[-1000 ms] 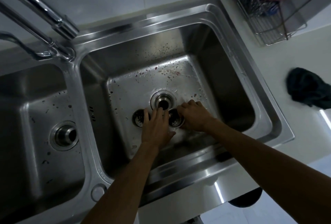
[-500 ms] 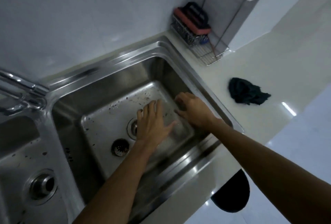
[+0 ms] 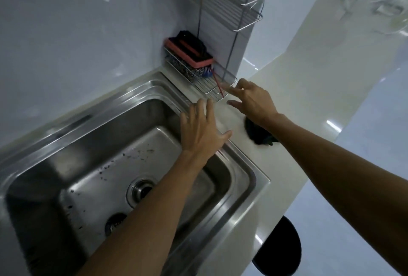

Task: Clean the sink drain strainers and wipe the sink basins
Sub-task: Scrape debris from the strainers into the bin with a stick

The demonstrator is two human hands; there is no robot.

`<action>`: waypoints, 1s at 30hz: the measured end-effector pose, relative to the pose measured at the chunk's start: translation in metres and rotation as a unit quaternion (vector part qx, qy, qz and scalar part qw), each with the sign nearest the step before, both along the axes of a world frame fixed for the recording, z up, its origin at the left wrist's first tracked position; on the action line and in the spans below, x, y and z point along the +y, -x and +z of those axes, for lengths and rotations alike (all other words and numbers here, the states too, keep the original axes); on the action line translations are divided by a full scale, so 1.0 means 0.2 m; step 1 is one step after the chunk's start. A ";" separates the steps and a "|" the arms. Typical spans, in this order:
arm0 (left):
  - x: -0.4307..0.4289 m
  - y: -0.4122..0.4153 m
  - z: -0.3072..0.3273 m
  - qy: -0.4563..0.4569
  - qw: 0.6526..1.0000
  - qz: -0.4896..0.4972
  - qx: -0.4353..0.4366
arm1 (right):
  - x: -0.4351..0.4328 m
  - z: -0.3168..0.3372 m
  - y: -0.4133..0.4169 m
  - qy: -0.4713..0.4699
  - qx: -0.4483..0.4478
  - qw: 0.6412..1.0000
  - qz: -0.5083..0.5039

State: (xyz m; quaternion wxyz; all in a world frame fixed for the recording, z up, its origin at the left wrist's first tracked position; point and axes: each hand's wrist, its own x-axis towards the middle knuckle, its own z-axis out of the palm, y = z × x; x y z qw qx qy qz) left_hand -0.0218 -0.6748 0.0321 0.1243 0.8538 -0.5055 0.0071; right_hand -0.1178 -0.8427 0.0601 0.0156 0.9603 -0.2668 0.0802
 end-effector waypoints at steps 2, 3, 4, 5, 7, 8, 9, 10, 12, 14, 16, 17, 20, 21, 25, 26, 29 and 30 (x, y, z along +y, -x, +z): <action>0.01 -0.01 -0.06 0.006 1.000 -0.003 -0.006 | -0.03 -0.04 -0.05 0.017 0.007 1.000 0.018; 0.01 -0.01 -0.09 0.005 1.000 -0.001 -0.008 | -0.04 -0.05 -0.07 0.022 0.006 0.999 0.028; 0.02 -0.02 -0.12 0.001 1.000 0.005 -0.008 | -0.05 -0.06 -0.08 0.029 0.002 0.999 0.039; 0.02 -0.02 -0.13 -0.006 1.000 0.013 -0.006 | -0.06 -0.07 -0.09 0.039 -0.004 0.998 0.051; 0.03 -0.02 -0.15 -0.016 1.000 0.024 -0.006 | -0.07 -0.07 -0.08 0.068 -0.013 0.995 0.071; 0.04 -0.03 -0.15 -0.021 0.999 0.025 -0.008 | -0.07 -0.06 -0.07 0.082 -0.014 0.993 0.080; 0.04 -0.03 -0.15 -0.028 0.999 0.023 -0.008 | -0.07 -0.06 -0.06 0.092 -0.013 0.992 0.089; 0.05 -0.04 -0.15 -0.033 0.999 0.022 -0.009 | -0.07 -0.05 -0.06 0.097 -0.015 0.990 0.098; 0.07 -0.04 -0.15 -0.036 0.999 0.024 -0.013 | -0.04 -0.03 -0.05 0.111 -0.021 0.987 0.117; 0.11 -0.05 -0.15 -0.033 0.999 0.022 -0.014 | 0.00 0.00 -0.03 0.126 -0.030 0.983 0.129; 0.20 -0.06 -0.15 -0.022 0.999 0.021 -0.014 | 0.07 0.04 -0.01 0.133 -0.081 0.979 0.130; 0.28 -0.07 -0.16 -0.022 0.999 0.025 -0.013 | 0.12 0.07 0.00 0.134 -0.117 0.975 0.132; 0.62 -0.13 -0.21 -0.059 0.997 0.048 -0.003 | 0.32 0.08 0.01 0.113 -0.193 0.961 0.164; 0.74 -0.16 -0.24 -0.086 0.994 0.060 0.008 | 0.41 0.08 0.00 0.096 -0.201 0.959 0.178; 1.20 -0.26 -0.36 -0.211 0.969 0.095 0.086 | 0.79 -0.01 -0.04 0.016 -0.197 0.957 0.212; 1.29 -0.28 -0.39 -0.239 0.960 0.104 0.100 | 0.90 -0.04 -0.06 -0.005 -0.204 0.956 0.213; 1.49 -0.30 -0.47 -0.333 0.920 0.135 0.154 | 1.19 -0.15 -0.11 -0.106 -0.196 0.954 0.200; 1.53 -0.30 -0.50 -0.358 0.910 0.136 0.161 | 1.27 -0.19 -0.11 -0.134 -0.177 0.955 0.196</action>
